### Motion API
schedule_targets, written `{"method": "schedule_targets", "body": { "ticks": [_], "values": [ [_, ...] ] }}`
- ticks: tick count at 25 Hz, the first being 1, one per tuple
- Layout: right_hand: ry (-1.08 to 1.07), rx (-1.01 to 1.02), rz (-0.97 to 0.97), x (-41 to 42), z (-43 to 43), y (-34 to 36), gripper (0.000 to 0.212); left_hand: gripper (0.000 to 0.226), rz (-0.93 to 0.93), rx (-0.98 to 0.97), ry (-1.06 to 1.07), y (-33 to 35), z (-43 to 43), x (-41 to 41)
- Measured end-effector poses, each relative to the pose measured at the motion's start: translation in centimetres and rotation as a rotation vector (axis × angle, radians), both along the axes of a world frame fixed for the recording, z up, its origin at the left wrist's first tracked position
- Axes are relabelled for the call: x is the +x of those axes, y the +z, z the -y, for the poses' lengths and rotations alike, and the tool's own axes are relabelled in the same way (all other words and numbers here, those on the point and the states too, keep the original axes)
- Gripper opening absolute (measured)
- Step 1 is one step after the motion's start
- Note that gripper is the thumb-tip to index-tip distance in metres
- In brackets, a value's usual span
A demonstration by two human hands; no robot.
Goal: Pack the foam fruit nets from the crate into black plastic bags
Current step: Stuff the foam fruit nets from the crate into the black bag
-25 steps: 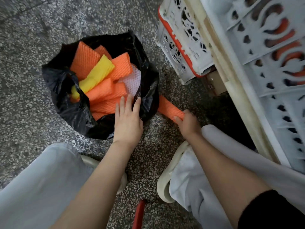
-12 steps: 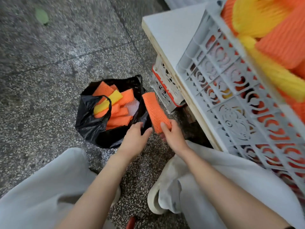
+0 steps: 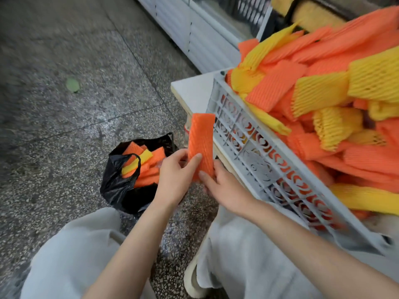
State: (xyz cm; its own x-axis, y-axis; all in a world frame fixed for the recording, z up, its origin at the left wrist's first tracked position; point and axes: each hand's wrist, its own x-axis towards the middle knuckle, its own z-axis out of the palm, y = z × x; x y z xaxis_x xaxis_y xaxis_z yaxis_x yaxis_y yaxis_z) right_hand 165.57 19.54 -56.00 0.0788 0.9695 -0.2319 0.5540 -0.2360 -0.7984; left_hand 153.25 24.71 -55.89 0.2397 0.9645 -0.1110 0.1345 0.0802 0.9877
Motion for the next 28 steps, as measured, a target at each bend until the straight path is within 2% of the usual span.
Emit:
{"method": "schedule_targets", "body": {
  "ticks": [4, 9, 11, 13, 16, 19, 22, 25, 28],
  "values": [
    [0.016, 0.17, 0.226, 3.5, 3.0, 4.5, 0.049, 0.011, 0.085, 0.04, -0.036, 3.1, 2.2, 2.4],
    [-0.093, 0.404, 0.378, 8.7, 6.6, 8.3, 0.053, 0.007, 0.165, 0.035, -0.079, 5.9, 4.2, 5.6],
    [-0.17, 0.521, 0.511, 11.3, 7.5, 9.8, 0.051, 0.007, 0.156, 0.057, -0.086, 7.0, 4.6, 7.0],
    [-0.294, 0.635, 0.73, 14.3, 7.6, 11.4, 0.052, 0.009, 0.129, 0.078, -0.105, 8.3, 4.7, 8.4],
    [-0.526, 0.658, 0.936, 19.5, 5.9, 13.8, 0.066, 0.015, 0.079, 0.125, -0.135, 10.2, 4.5, 10.3],
    [-0.605, 0.472, 0.89, 23.1, 3.6, 15.4, 0.084, 0.021, 0.026, 0.161, -0.166, 11.4, 4.4, 11.7],
    [-0.631, 0.341, 0.772, 23.9, 1.8, 15.7, 0.075, 0.015, 0.018, 0.159, -0.184, 11.9, 4.3, 12.4],
    [-0.656, 0.422, 0.621, 23.5, 1.7, 15.6, 0.053, 0.011, 0.034, 0.143, -0.196, 11.7, 4.3, 12.9],
    [-0.614, 0.516, 0.553, 22.8, 3.6, 14.6, 0.048, 0.011, 0.042, 0.126, -0.167, 11.0, 4.4, 13.2]
  ]
}}
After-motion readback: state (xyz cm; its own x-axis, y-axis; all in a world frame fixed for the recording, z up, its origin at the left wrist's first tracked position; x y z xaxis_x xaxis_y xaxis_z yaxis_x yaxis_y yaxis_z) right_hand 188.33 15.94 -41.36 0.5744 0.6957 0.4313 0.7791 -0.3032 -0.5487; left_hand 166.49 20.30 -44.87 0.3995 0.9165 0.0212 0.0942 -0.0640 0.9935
